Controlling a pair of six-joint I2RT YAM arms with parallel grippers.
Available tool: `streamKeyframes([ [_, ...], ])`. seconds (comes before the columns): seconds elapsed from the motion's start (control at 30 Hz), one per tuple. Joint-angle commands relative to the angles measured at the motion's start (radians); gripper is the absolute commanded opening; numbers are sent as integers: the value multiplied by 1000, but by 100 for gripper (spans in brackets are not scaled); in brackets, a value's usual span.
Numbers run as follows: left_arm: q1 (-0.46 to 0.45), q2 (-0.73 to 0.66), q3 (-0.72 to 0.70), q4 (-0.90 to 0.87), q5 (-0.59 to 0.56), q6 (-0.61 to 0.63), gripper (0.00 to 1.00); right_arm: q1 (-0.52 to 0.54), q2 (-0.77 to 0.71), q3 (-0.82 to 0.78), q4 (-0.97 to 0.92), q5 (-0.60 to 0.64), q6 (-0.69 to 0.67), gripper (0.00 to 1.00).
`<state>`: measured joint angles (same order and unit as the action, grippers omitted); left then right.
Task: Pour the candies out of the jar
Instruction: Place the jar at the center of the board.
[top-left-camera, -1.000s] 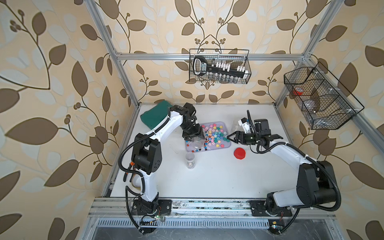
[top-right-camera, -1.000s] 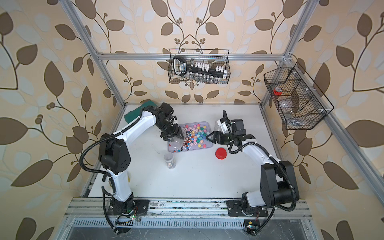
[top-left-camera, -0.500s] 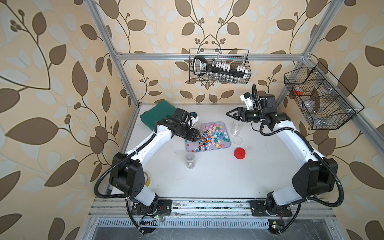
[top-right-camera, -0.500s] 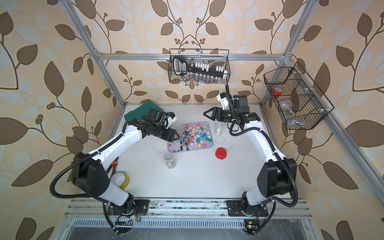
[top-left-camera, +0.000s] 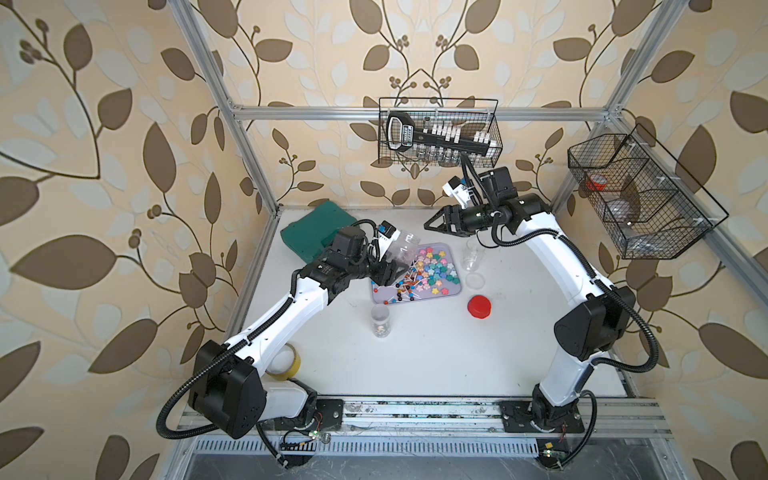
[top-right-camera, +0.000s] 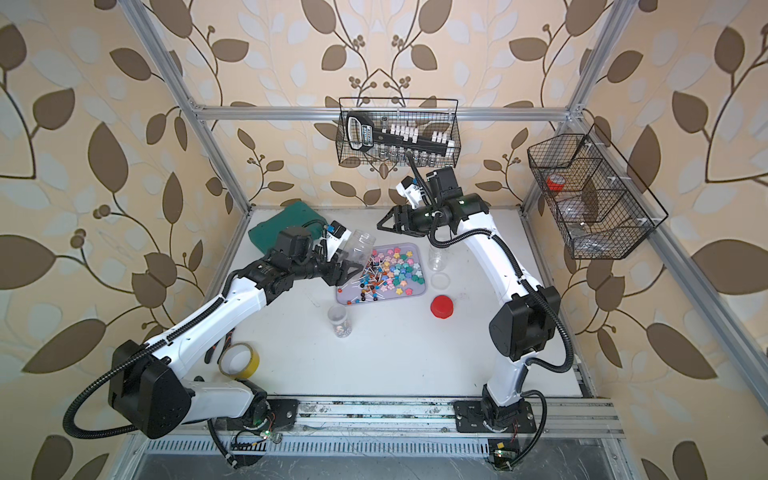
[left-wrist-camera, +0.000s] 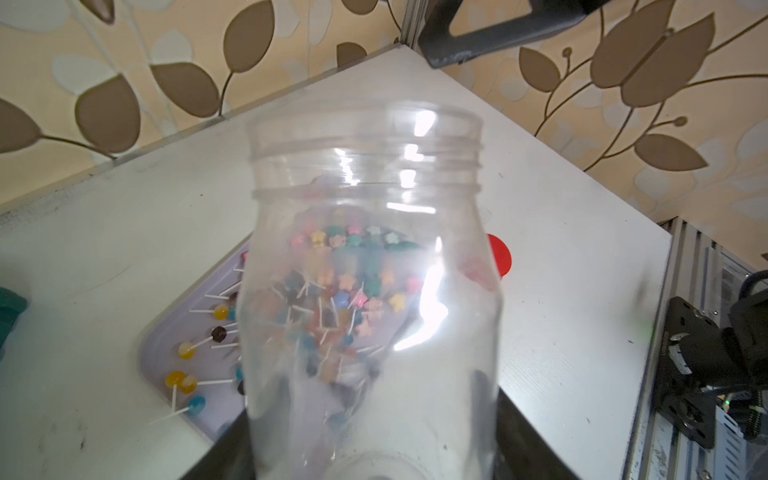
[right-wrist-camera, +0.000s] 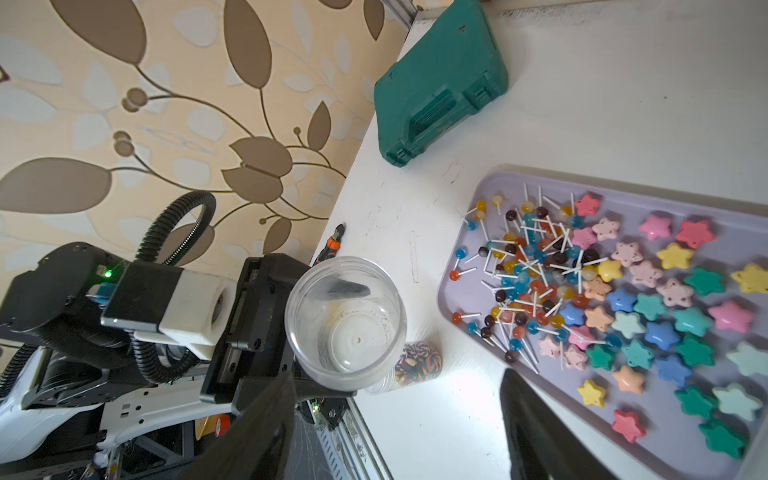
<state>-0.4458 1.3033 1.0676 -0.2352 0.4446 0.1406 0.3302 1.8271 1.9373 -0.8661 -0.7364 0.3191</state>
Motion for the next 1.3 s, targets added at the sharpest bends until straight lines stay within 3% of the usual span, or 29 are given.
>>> streamKeyframes([
  [0.0, -14, -70, -8, 63, 66, 67, 44, 14, 52, 92, -134, 26, -44, 73],
  [0.23, -24, -77, 7, 28, 93, 104, 44, 44, 106, 178, -241, 35, -82, 70],
  [0.6, -42, -27, 43, -6, 91, 131, 44, 71, 119, 174, -275, 32, -116, 62],
  [1.27, -44, 29, 86, -29, 60, 146, 45, 84, 120, 96, -275, -2, -144, 25],
])
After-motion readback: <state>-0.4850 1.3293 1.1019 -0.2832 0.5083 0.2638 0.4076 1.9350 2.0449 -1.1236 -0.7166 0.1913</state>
